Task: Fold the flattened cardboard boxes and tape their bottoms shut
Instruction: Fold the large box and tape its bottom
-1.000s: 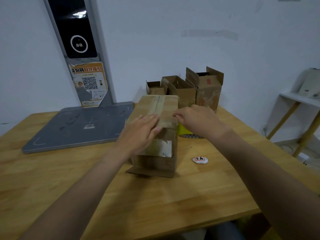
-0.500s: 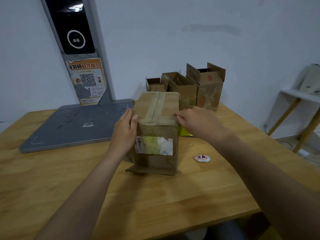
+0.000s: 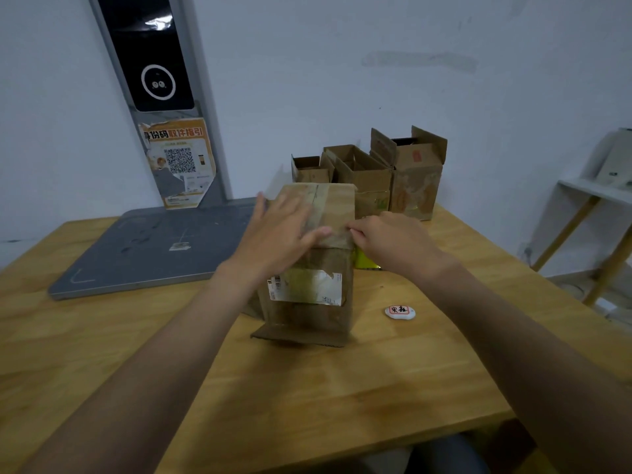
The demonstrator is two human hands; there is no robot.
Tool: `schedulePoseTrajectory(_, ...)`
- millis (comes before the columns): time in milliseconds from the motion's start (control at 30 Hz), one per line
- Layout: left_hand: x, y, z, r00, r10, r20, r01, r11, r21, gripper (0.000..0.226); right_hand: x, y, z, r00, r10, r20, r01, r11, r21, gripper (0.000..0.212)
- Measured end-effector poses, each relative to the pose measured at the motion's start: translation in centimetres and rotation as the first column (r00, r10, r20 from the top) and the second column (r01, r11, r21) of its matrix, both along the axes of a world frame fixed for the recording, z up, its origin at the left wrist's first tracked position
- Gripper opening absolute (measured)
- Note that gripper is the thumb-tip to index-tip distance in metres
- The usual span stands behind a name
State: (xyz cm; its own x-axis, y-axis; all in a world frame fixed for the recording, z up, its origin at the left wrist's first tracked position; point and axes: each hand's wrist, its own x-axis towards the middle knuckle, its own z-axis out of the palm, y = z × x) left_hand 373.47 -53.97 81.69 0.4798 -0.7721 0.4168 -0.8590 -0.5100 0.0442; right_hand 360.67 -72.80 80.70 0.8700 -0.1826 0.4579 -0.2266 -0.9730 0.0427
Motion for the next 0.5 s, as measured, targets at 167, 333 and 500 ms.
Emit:
schedulePoseTrajectory(167,-1.4,-4.2,-0.3,0.996,-0.013,-0.087,0.027,0.986,0.165,0.106,-0.1,-0.1,0.1,1.000,0.013,0.000,-0.013,0.999,-0.035,0.039)
schedulePoseTrajectory(333,-0.5,-4.4,-1.0,0.989,-0.067,-0.130,0.078,0.994,0.080,0.095,0.0,-0.1,0.0,1.000,0.015,0.006,-0.015,0.997,-0.072,0.041)
schedulePoseTrajectory(500,1.5,-2.9,0.0,0.961,-0.166,-0.222,0.183,0.982,0.055,0.099,0.1,0.0,-0.4,0.999,0.005,0.033,-0.001,0.994,-0.113,0.040)
